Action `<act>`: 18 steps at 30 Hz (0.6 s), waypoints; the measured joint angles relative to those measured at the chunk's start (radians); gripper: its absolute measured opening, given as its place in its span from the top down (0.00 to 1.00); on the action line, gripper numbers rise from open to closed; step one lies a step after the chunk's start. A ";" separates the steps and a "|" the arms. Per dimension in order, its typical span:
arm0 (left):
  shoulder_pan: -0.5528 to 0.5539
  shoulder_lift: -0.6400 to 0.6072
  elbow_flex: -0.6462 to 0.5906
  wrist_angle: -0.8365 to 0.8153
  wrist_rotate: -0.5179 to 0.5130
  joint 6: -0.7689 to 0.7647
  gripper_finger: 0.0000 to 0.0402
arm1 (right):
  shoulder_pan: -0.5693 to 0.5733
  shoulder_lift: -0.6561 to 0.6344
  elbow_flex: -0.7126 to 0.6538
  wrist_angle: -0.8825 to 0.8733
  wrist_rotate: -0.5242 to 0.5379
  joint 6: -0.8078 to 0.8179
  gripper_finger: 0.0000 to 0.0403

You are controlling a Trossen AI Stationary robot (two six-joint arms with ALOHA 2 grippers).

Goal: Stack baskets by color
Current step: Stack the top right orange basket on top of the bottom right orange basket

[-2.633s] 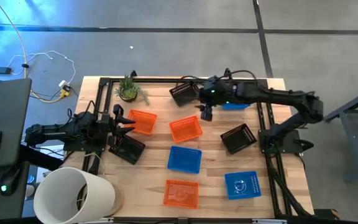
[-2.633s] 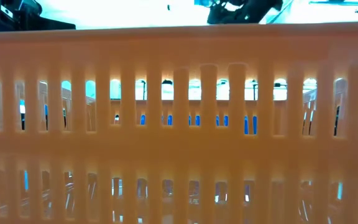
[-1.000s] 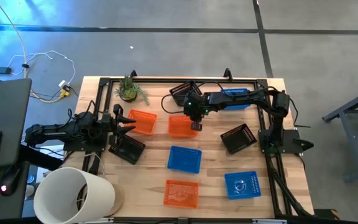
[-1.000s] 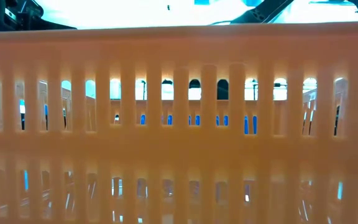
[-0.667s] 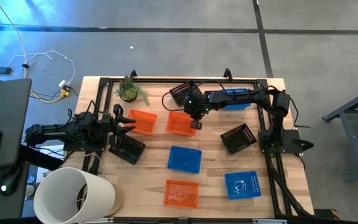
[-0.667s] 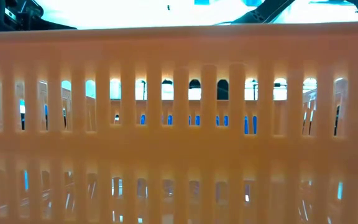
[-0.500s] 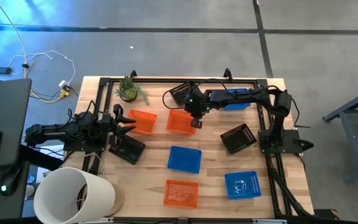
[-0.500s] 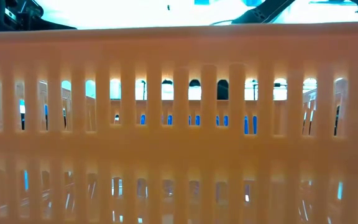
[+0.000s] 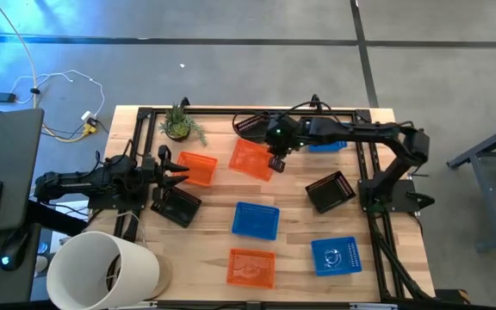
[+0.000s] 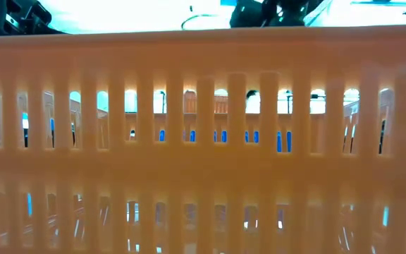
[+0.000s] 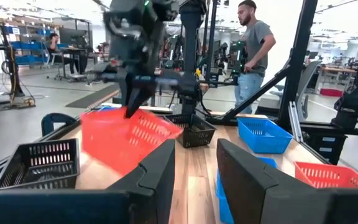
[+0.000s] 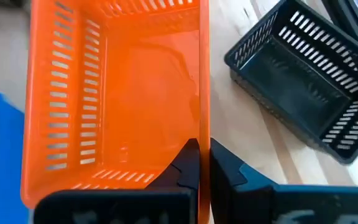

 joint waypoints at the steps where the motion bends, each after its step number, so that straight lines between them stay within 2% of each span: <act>1: 0.000 0.000 0.000 0.000 0.000 0.000 0.73 | 0.007 -0.021 0.000 -0.011 -0.004 0.013 1.00; 9: 0.000 0.000 0.000 -0.006 0.000 0.000 0.73 | 0.110 -0.146 0.000 -0.047 -0.063 0.145 1.00; 18: 0.000 0.000 0.000 -0.007 -0.023 0.000 0.73 | 0.294 -0.177 0.000 -0.061 -0.086 0.246 1.00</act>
